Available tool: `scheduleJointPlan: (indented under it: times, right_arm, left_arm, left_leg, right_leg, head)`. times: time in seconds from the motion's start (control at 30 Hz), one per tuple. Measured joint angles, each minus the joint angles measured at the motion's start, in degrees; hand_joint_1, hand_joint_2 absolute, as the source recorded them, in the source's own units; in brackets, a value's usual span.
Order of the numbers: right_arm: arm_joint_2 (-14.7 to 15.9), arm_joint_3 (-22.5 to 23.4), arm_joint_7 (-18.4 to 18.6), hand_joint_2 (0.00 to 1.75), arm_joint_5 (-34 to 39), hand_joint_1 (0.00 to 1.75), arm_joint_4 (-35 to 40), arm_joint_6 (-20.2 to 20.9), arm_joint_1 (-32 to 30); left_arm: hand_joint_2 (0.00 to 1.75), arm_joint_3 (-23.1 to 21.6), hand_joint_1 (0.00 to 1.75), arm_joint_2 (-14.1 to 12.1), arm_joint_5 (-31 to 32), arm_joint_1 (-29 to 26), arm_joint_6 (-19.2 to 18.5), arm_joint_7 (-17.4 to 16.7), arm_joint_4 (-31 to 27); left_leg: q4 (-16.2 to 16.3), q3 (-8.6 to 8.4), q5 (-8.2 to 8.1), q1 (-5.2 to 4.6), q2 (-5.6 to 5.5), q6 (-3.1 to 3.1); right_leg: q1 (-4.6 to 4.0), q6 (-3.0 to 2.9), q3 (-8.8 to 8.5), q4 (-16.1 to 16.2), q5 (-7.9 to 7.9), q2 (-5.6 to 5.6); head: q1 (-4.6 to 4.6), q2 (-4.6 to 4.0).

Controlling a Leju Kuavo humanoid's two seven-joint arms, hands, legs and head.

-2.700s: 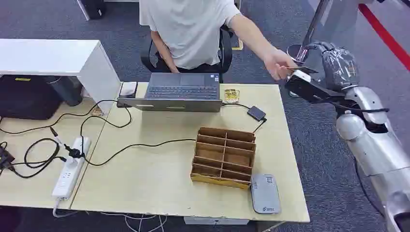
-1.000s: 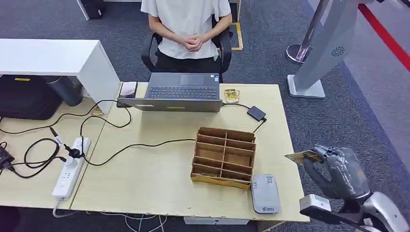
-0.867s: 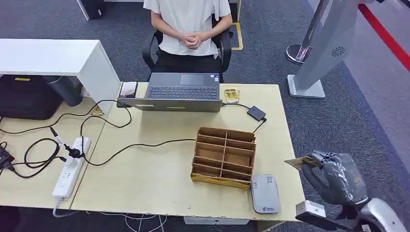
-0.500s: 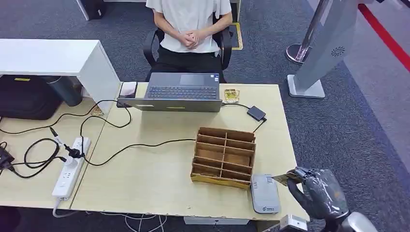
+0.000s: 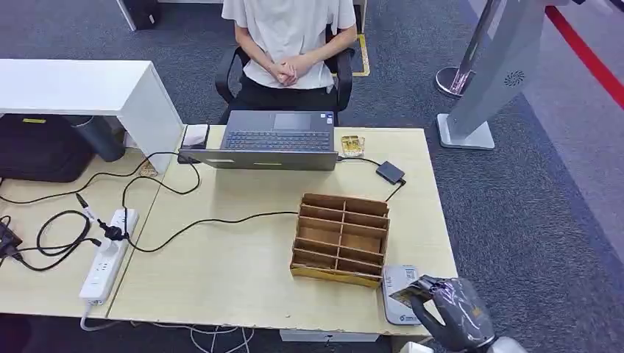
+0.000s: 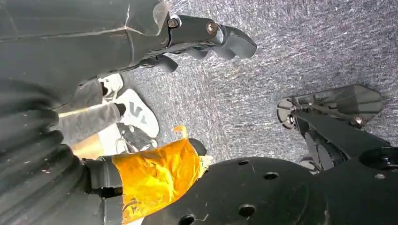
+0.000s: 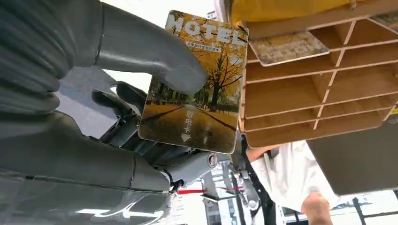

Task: Pass the card to the sensor for recognition and then transmit it.

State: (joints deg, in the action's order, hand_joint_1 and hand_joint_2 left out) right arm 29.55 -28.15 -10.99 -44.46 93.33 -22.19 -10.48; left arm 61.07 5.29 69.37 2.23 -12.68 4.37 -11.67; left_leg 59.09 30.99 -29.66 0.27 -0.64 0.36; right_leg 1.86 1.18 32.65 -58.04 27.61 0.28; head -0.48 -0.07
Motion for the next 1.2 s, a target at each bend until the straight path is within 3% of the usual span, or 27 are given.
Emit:
scheduleJointPlan:
  times: [0.5, 1.2]
  right_arm:
    - [-1.77, -3.43, 1.84, 1.75, 1.22, 1.75, -6.17, -0.83, 2.51]
    - [-2.69, -1.38, 2.91, 1.75, 2.45, 1.75, -13.25, -3.41, 4.37]
  left_arm:
    - [1.75, 0.0, 0.0, -0.02, 0.77, 0.03, -0.15, -0.15, 0.0]
    - [1.75, 0.11, 0.0, -0.04, 0.96, 0.01, -0.15, -0.7, 0.0]
  left_leg:
    - [0.0, -0.01, 0.0, 0.0, 0.0, 0.0]
    - [0.0, -0.03, 0.01, 0.0, 0.01, 0.0]
  right_leg:
    - [0.0, 0.0, 0.0, 0.0, 0.0, 0.0]
    - [0.01, 0.0, -0.06, 0.0, -0.01, 0.0]
  head:
    - [0.0, 0.0]
    - [0.0, 0.0]
